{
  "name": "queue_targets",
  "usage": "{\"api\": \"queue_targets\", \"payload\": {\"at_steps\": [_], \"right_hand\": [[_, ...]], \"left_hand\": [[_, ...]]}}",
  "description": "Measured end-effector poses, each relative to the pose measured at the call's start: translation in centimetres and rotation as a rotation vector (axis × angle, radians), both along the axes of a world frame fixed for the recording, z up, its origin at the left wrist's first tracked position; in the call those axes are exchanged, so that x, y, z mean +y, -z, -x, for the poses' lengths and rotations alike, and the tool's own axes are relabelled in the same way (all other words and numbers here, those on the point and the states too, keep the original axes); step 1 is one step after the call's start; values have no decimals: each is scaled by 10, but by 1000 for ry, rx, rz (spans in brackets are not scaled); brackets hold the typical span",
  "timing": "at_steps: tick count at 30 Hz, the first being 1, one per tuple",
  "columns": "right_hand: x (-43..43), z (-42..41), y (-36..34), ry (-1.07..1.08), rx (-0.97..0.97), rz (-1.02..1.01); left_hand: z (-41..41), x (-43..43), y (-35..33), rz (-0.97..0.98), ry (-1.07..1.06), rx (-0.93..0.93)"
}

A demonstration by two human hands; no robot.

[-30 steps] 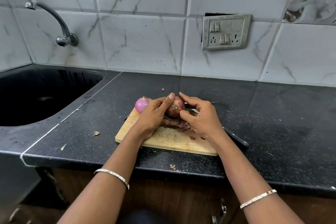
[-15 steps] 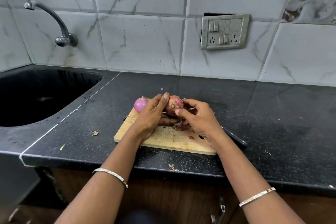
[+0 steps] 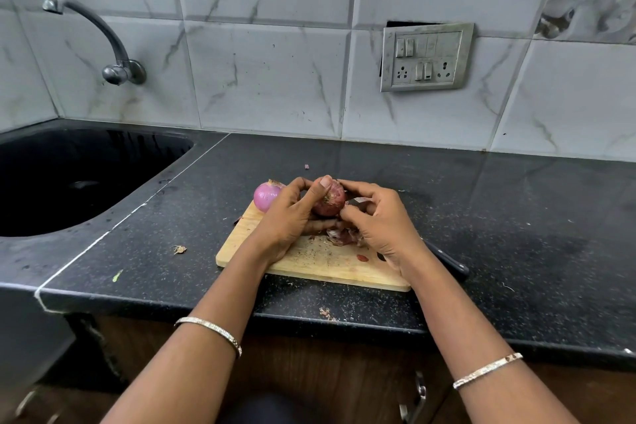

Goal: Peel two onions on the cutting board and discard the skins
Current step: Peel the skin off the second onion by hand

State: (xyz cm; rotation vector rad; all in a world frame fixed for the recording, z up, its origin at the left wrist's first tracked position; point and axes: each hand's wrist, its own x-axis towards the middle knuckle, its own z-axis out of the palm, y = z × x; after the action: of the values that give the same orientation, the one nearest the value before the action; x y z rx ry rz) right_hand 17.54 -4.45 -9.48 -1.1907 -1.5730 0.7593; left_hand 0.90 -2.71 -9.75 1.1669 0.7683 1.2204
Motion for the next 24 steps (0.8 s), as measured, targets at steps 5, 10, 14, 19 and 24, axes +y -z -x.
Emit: {"api": "queue_targets", "payload": {"at_steps": [5,10,14,19,24], "right_hand": [[0,2,0,-17,-10,23],[0,2,0,9,-19,-28],[1,1,0,15,-2,-60],[-1,1,-2,0,45,-51],[1,0,-1,-66,-6,-61]], "left_hand": [[0,-2,0,-16,12,74],[0,-1,0,-20,16,103],[0,-2,-1,-4,-2,86],[1,-3,-3,-1,6,72],[0,-5,-5,-31,20,61]]}}
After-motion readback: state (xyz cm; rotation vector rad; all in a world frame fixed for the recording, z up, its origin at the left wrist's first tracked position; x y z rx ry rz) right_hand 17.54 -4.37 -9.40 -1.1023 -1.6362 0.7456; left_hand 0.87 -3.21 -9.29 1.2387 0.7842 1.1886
